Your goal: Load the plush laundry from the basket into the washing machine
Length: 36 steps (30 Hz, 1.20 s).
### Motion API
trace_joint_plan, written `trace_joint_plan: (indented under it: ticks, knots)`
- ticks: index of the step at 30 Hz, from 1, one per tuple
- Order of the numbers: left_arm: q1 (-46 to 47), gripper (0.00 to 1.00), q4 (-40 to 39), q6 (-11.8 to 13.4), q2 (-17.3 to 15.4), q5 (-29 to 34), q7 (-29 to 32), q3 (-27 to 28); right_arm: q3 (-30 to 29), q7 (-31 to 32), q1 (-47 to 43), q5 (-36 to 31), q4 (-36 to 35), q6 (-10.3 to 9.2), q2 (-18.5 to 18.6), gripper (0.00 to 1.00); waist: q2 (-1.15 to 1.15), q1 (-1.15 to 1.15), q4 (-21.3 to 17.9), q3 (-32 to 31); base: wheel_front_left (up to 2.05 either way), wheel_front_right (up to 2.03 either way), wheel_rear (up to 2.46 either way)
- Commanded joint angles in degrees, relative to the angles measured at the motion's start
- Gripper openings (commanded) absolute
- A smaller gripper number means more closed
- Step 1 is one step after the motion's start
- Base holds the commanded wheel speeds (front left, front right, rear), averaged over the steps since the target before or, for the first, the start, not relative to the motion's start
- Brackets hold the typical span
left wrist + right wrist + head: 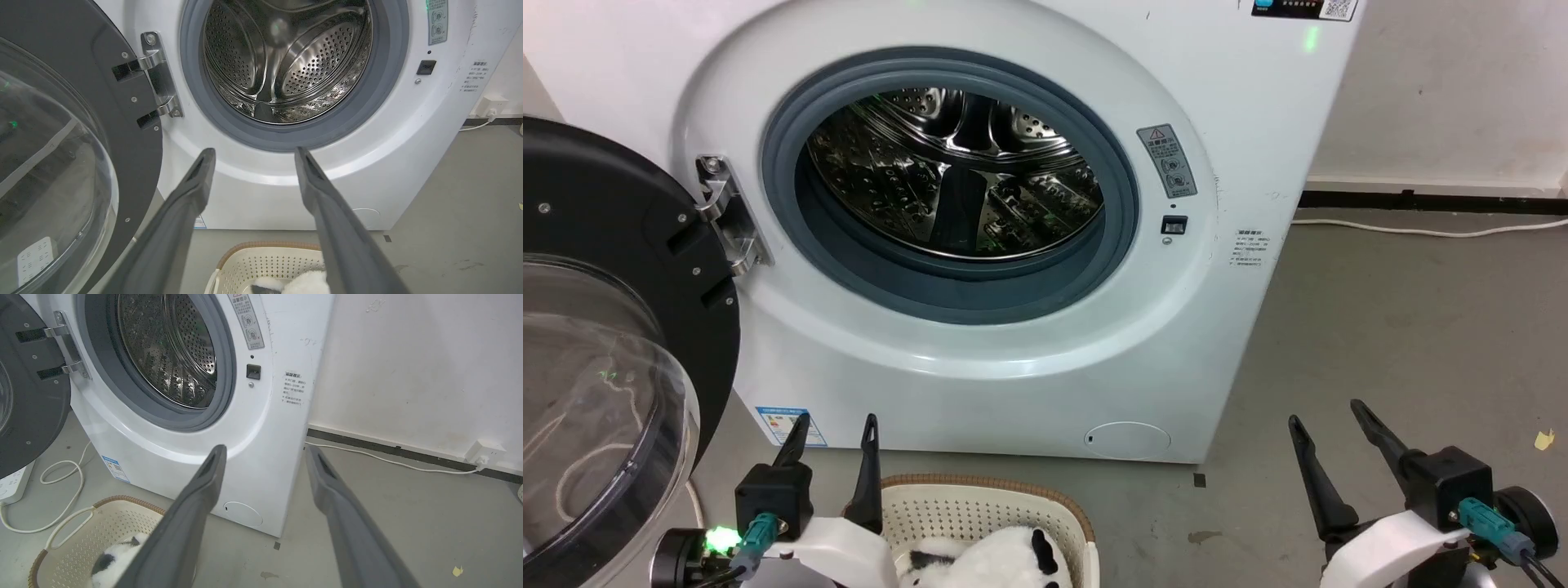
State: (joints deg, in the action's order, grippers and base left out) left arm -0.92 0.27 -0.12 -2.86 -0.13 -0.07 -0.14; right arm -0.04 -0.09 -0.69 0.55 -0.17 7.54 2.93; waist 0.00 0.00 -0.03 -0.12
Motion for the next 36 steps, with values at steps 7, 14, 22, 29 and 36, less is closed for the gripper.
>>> trace_joint_plan:
  ticks: [7,14,22,29,36]
  knots:
    - [-0.2,1.00,0.0,0.4,0.0,-0.7,-1.3,-0.7,-0.7,-1.3,-0.1,1.2,-0.1,0.00,0.0,1.00,0.00,0.00,-0.2,0.2,0.00,0.00,0.00]
    - [0.1,1.00,1.9,0.2,0.0,-1.6,-2.1,-1.6,-0.6,-2.1,0.2,1.9,-0.5,-0.01,0.0,1.00,0.00,0.00,-0.8,1.7,0.00,0.00,0.00]
    - [1.6,1.00,4.7,0.2,-0.3,-1.8,-3.1,-2.2,-0.4,-3.1,1.2,2.8,-0.7,-0.01,0.0,1.00,0.00,0.00,-2.0,4.8,0.00,0.00,0.00]
    - [3.7,1.00,8.7,-0.1,-0.8,-2.4,-3.9,-2.4,0.0,-3.9,2.4,4.0,-0.9,-0.01,0.0,1.00,0.00,0.00,-3.2,8.2,0.00,0.00,0.00]
    - [6.5,1.00,14.1,-1.0,-1.5,-3.8,-3.6,-2.6,0.9,-4.8,3.7,5.6,-1.2,-0.02,0.0,1.00,0.00,0.00,-4.8,11.8,0.00,0.00,0.00]
